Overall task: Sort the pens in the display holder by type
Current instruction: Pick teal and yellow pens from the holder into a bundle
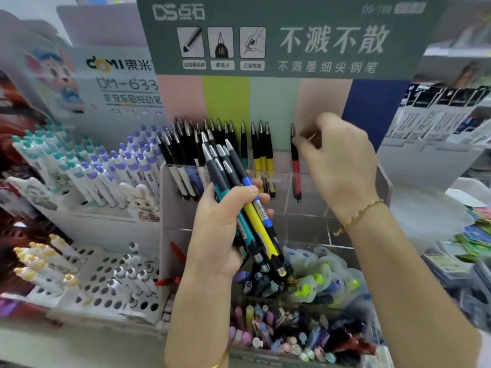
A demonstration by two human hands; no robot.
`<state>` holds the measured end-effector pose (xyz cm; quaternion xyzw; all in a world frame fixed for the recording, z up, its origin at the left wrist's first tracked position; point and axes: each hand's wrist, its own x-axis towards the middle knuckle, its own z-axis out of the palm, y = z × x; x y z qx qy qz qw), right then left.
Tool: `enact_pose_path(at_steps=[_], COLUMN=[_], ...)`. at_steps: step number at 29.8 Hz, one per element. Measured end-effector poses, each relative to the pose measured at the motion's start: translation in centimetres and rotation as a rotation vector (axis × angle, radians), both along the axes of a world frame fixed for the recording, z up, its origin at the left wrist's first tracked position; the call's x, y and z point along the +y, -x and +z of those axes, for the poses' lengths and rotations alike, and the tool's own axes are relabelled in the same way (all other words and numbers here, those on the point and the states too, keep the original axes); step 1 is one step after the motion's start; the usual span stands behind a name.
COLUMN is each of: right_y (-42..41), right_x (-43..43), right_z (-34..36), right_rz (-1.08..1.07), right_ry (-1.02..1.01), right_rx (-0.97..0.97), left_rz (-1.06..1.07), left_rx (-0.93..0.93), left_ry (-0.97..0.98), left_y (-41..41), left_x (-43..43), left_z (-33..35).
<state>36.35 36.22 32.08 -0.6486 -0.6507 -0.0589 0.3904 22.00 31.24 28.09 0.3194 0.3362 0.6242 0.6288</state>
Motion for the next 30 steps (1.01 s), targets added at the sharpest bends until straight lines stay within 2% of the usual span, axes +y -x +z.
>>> enact_pose_path(at_steps=[2,4,6,12,14,17,21,25,30], right_y=[1.2,3.0,4.4,7.0,7.5,7.6,8.7,10.0,10.5], right_x=[-1.3,-2.1,-2.3,-1.4,-0.6,0.7,1.7,1.9,2.5], right_z=[0.9,1.3,1.3,1.0,0.9,1.7,2.2,1.2,1.0], right_rz=[0.274,0.506,0.607,0.710,0.682,0.563,0.454,0.456,0.469], right_ry=[0.055,0.270,0.368,0.409,0.359,0.122,-0.149,-0.236,-0.291], right_rx=[0.175,0.326,0.365,0.391,0.541,0.780,0.631,0.493,0.443], left_rz=[0.047,0.081,0.104,0.192,0.255,0.340,0.357,0.340,0.326], left_rx=[0.042,0.080,0.119,0.158,0.155,0.106,0.078,0.057,0.042], left_ry=[-0.008,-0.029,-0.049,-0.018,0.018,0.051,0.033,0.020,0.033], left_y=[0.1,0.2,0.6,3.1,4.1,5.7,6.8,6.8,6.5], left_x=[-0.3,-0.6,-1.0,-1.7,-1.8,-2.1,-2.4,-2.5,-2.4], left_z=[0.3,0.5,0.6,0.4,0.2,-0.1,-0.1,0.0,0.1])
